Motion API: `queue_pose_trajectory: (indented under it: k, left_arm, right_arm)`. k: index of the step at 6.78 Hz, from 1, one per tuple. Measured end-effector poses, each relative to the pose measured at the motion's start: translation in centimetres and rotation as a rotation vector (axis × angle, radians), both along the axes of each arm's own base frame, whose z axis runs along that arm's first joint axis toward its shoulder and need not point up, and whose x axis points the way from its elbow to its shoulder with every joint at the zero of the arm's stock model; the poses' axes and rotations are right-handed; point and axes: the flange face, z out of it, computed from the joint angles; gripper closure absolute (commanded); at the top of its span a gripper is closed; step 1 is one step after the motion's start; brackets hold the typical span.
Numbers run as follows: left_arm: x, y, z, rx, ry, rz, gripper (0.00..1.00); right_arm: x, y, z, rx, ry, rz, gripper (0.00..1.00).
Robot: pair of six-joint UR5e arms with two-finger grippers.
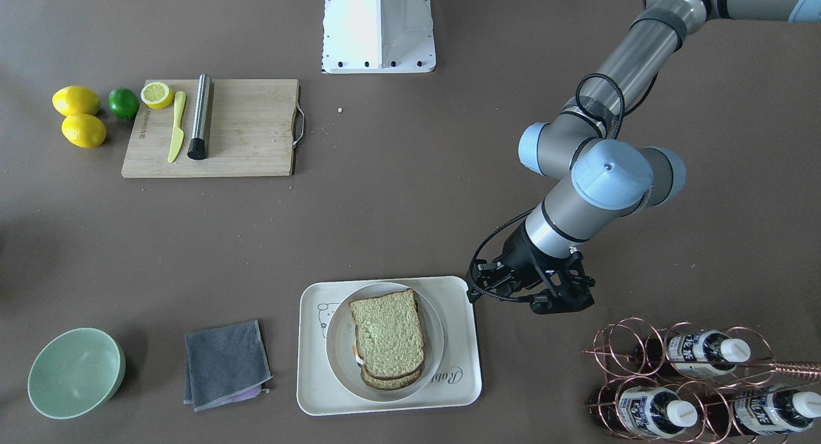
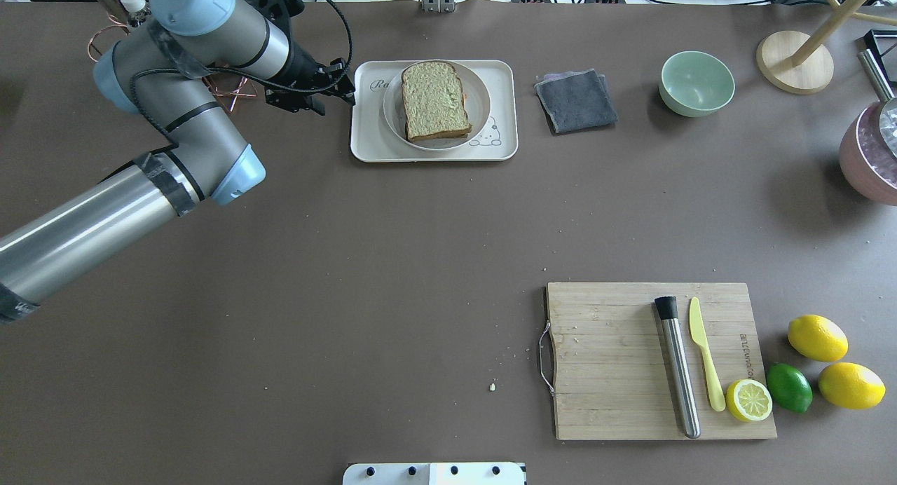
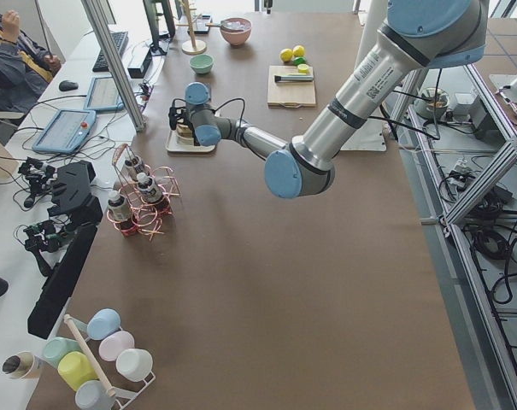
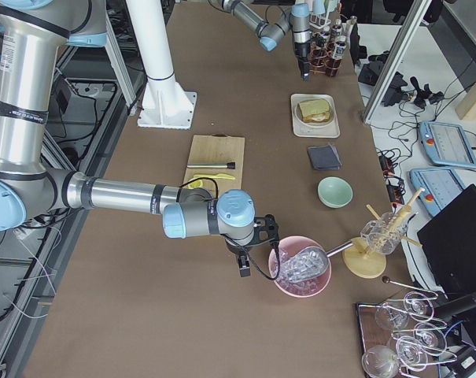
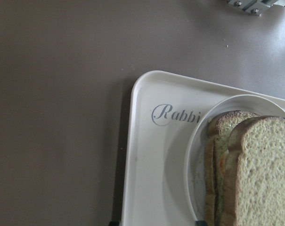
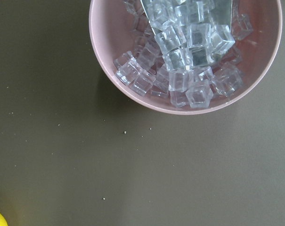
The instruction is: Make sandwich and place on tray
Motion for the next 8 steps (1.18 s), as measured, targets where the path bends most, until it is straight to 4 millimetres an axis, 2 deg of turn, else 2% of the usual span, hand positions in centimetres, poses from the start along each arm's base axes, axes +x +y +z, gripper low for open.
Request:
queue_pose_trajectory:
  k: [1, 2, 3, 4, 5, 6, 7, 8]
  left_arm:
    - [-5.1, 2.4, 0.9, 0.027, -0.080, 0.025, 0.35]
    - [-11.1, 5.4, 2.3, 0.106, -0.199, 0.094, 0.35]
    - [-18.0, 8.0, 4.2, 0.185, -0.323, 0.177, 0.31]
    - [-24.9, 9.4, 7.4, 0.263, -0.425, 0.262, 0.24]
    - [-31.9, 10.3, 12.0, 0.324, -0.503, 0.340, 0.16]
    - [-37.6, 11.5, 16.8, 0.348, -0.523, 0.403, 0.04]
    - [-41.8, 13.4, 21.1, 0.356, -0.496, 0.450, 0.04]
    - [-44.6, 15.8, 24.6, 0.355, -0.469, 0.475, 0.04]
  right_arm:
    - [0.0, -0.2, -0.2, 0.005, 0.002, 0.000, 0.00]
    - [0.0, -0.5, -0.4, 0.010, 0.005, -0.001, 0.00]
    - [0.0, -0.6, -0.3, 0.008, 0.008, 0.000, 0.00]
    - [0.3, -0.5, -0.1, 0.004, 0.011, 0.006, 0.00]
    - [0.8, -0.3, 0.2, 0.000, 0.016, 0.018, 0.00]
    - [1.3, -0.1, 0.4, -0.003, 0.032, 0.031, 0.00]
    - [1.7, -0.1, 0.7, -0.016, 0.063, 0.038, 0.00]
    - [1.8, 0.0, 0.7, -0.036, 0.086, 0.037, 0.00]
